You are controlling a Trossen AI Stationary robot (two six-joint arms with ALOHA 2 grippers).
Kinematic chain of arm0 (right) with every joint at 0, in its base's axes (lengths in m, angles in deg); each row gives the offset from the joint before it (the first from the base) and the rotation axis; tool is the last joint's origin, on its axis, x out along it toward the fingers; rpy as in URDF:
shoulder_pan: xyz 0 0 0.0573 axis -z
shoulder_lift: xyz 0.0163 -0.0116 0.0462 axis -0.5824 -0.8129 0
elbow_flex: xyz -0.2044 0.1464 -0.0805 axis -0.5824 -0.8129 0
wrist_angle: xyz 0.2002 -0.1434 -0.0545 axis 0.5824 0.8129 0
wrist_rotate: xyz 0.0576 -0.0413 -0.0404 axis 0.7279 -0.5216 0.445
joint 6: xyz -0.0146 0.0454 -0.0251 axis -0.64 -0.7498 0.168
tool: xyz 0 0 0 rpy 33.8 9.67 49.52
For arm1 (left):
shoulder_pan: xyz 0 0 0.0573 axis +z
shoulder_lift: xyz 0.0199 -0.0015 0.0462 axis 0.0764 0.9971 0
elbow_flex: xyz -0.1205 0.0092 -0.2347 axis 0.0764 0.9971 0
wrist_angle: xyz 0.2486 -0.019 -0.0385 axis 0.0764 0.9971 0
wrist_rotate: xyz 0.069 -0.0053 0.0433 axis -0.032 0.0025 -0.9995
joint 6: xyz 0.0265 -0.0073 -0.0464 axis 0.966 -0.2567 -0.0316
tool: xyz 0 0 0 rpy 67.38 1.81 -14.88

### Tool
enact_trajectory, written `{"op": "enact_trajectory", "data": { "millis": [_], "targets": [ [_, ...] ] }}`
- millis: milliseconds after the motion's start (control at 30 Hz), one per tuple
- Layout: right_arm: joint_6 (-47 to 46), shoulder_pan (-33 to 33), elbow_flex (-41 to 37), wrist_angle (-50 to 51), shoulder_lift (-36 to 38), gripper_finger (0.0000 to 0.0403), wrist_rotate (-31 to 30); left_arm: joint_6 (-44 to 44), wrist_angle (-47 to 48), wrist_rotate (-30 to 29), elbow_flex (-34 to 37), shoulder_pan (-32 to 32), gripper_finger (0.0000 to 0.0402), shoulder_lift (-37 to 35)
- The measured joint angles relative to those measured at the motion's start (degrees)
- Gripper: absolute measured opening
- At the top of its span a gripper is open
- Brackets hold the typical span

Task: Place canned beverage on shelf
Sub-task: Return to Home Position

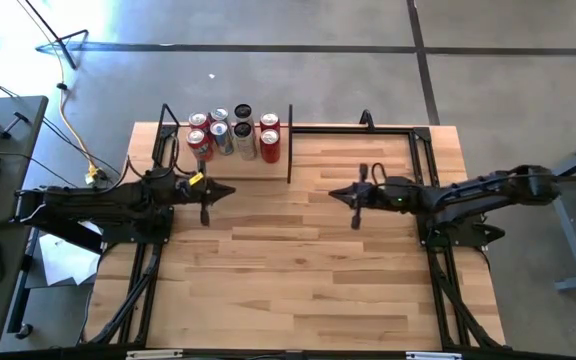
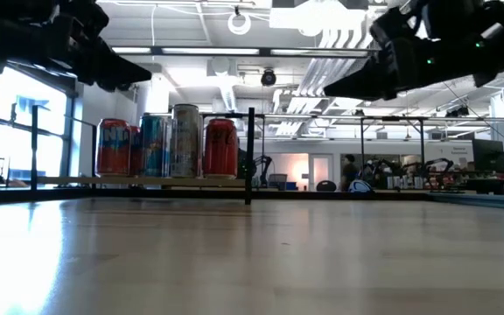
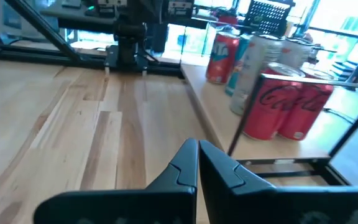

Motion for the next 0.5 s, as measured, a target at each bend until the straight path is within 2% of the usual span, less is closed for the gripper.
{"op": "enact_trajectory", "data": {
  "millis": [100,300,500],
  "targets": [
    [-0.08,1.05,-2.80,-0.10,4.11,0.0000,0.60,-0.55,-1.45,1.00,0.49,1.05,0.0000,-0.81],
    [-0.10,3.78,-7.99,-1.02,13.43,0.0000,4.23,-2.02,-11.92,1.79,7.09,2.78,0.0000,-0.85],
    [-0.89,6.90,-13.41,0.09,23.68,0.0000,4.24,-2.77,-13.23,1.79,9.46,4.01,0.0000,-2.74]
  ]
}}
